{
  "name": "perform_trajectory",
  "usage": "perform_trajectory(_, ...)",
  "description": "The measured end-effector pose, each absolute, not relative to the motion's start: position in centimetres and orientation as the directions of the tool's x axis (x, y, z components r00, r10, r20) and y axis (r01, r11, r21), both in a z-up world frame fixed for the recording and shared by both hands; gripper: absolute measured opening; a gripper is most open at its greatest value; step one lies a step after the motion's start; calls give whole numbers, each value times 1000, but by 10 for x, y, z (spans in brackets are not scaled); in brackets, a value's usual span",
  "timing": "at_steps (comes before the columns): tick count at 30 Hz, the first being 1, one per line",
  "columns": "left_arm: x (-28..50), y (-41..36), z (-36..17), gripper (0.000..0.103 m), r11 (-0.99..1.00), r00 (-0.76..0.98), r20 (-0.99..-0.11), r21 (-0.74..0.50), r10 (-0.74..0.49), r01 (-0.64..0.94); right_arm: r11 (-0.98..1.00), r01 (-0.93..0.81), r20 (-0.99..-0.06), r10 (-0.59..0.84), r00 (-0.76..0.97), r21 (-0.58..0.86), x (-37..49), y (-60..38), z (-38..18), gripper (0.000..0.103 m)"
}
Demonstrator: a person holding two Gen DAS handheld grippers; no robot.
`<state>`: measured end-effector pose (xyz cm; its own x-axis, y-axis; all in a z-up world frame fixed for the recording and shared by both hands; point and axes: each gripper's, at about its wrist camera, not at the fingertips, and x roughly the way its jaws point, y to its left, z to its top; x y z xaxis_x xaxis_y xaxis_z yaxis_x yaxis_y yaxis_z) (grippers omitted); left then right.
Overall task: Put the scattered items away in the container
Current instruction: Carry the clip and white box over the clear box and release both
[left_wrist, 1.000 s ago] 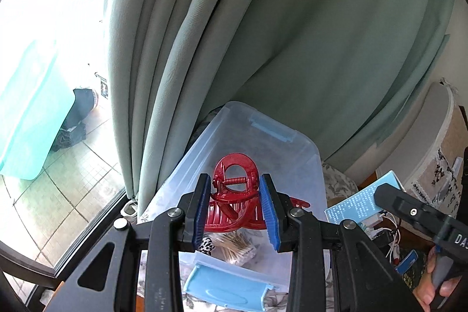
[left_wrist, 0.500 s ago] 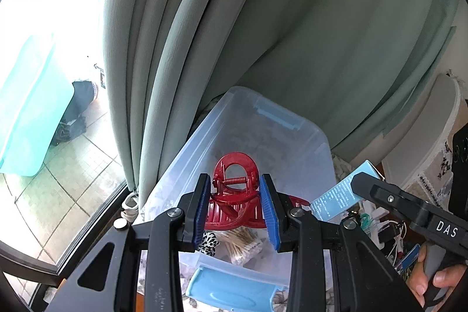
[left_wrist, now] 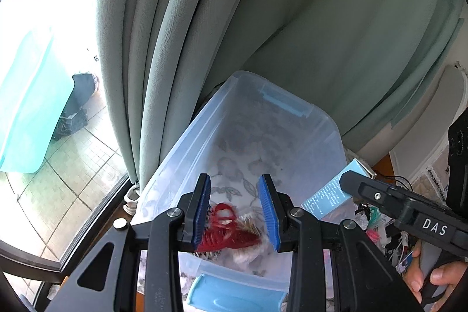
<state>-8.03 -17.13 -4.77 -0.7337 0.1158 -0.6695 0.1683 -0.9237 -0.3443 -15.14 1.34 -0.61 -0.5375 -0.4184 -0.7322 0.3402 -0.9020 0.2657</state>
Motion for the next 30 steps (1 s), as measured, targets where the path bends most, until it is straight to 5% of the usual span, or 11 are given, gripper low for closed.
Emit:
perform_trajectory(7, -89, -170, -59, 43, -924, -715, -688, -343, 122, 172, -910, 327, -752, -399, -525, 255, -155, 13, -13, 51)
perform_trajectory(10, -90, -168, -60, 50, -924, -714, -689, -343, 124, 171, -914, 319, -750, -393, -532, 252, -155, 14, -13, 61)
perform_trajectory(30, -75, -144, -31, 51, -945, -721, -684, -298, 112, 137, -915, 274, -727, -402, -556, 297, -133, 43, -11, 62)
